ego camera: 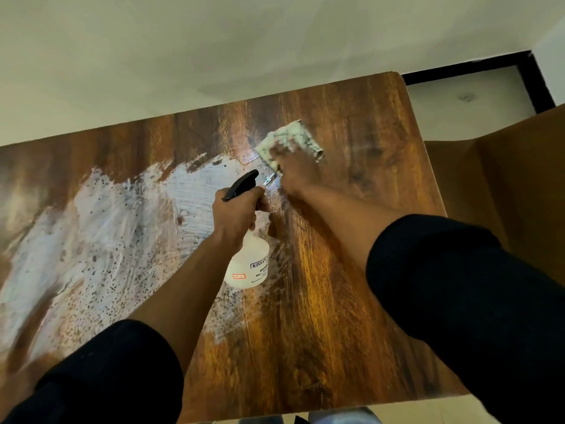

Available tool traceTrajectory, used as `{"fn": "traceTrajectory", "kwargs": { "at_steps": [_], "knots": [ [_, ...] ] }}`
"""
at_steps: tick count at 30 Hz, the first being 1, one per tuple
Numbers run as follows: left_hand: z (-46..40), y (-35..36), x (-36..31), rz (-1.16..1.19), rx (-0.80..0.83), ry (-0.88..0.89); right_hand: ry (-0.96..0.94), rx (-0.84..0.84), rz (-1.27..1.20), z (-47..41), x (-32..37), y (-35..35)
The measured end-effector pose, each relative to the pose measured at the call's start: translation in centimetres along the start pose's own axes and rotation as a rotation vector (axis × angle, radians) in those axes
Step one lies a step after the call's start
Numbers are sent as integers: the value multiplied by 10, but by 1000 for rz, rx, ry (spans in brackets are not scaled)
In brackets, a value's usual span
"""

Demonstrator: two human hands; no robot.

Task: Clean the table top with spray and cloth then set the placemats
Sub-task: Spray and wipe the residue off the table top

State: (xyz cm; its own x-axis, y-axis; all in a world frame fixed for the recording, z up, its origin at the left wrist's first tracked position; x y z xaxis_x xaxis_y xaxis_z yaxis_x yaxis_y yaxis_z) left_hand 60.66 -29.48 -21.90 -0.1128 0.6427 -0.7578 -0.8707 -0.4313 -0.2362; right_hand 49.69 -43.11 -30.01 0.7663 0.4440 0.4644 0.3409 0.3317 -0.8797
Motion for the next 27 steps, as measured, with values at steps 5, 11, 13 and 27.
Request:
{"fn": "traceTrajectory", "kwargs": {
  "at_steps": [5, 11, 13, 27],
  "knots": [
    [-1, -17, 13, -29, -39, -22, -354, 194, 72, -5, 54, 35],
    [5, -27, 26, -11, -16, -33, -90, 7, -5, 17, -29, -8],
    [9, -29, 29, 0, -12, -38, 26, -43, -51, 27, -66, -24],
    [40, -51, 42, 30, 14, -33, 95, -35, -144, 88, 19, 23]
  ]
}}
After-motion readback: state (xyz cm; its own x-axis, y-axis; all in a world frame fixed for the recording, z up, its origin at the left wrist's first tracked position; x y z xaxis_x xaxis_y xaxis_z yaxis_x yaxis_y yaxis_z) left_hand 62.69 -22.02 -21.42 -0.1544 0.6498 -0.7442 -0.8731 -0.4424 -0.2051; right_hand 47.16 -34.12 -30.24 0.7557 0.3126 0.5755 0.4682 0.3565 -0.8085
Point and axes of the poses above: each hand's wrist, its own z-axis away from the middle knuckle, its own y-axis out of the palm, x = y × z, the point moved 5 cm from there along -z, towards the middle knuckle, and after that the axes turned 8 degrees about -y, right-handed, at the moved point
